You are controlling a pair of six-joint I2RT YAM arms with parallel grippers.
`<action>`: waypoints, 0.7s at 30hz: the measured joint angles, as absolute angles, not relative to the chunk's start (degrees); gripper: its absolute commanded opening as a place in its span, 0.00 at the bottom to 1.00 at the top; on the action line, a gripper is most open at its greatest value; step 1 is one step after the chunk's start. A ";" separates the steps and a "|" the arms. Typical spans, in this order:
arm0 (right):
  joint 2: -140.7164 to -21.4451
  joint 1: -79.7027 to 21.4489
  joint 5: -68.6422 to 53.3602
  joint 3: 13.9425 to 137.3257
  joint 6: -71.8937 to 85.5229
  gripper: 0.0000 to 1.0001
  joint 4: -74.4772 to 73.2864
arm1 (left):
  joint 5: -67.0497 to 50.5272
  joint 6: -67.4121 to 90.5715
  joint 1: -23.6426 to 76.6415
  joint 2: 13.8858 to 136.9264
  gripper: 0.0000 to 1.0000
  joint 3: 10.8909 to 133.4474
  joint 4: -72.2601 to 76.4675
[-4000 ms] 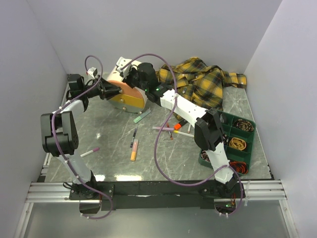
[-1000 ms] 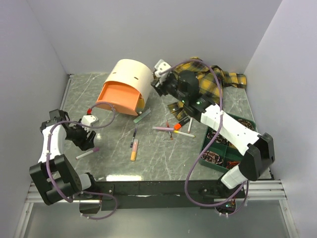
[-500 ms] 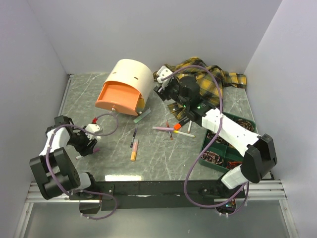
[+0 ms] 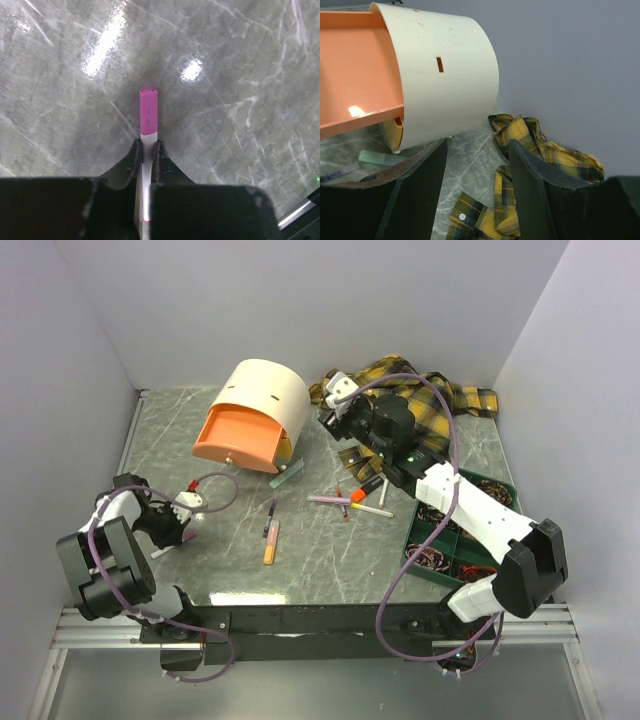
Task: Sort the stationery into containers
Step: Pick up the pen from the center of the board.
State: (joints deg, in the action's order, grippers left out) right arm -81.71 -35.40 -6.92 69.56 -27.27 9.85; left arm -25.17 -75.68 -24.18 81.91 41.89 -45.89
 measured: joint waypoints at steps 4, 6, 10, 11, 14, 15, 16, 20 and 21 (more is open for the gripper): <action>-81.45 -35.09 -6.92 69.14 -27.68 0.60 9.78 | -25.04 -75.61 -24.18 81.47 0.01 42.28 -47.44; -81.45 -34.52 -7.01 69.17 -27.05 0.60 9.63 | -24.86 -76.25 -24.21 80.82 0.01 43.57 -51.42; -81.45 -33.10 -7.03 69.21 -26.09 0.60 8.45 | -26.24 -80.55 -24.21 76.05 0.01 52.69 -62.70; -81.45 -32.95 -6.87 69.21 -26.09 0.60 8.10 | -27.42 -81.76 -24.21 74.87 0.01 56.75 -65.76; -81.45 -32.51 -5.96 69.34 -25.93 0.60 6.63 | -32.14 -82.08 -24.21 72.82 0.01 69.21 -70.39; -81.45 -32.34 -5.82 69.36 -25.71 0.60 5.91 | -34.06 -81.93 -24.12 72.31 0.01 73.65 -71.24; -81.43 -32.21 -5.80 69.36 -25.50 0.60 5.50 | -35.57 -81.80 -23.64 71.64 0.01 77.06 -71.44; -81.01 -30.74 -6.52 69.06 -24.69 0.60 4.91 | -40.93 -79.00 -18.28 69.97 0.01 88.99 -72.77; -80.68 -30.26 -6.85 68.86 -24.21 0.59 4.97 | -42.37 -76.75 -16.38 69.91 0.01 91.13 -72.16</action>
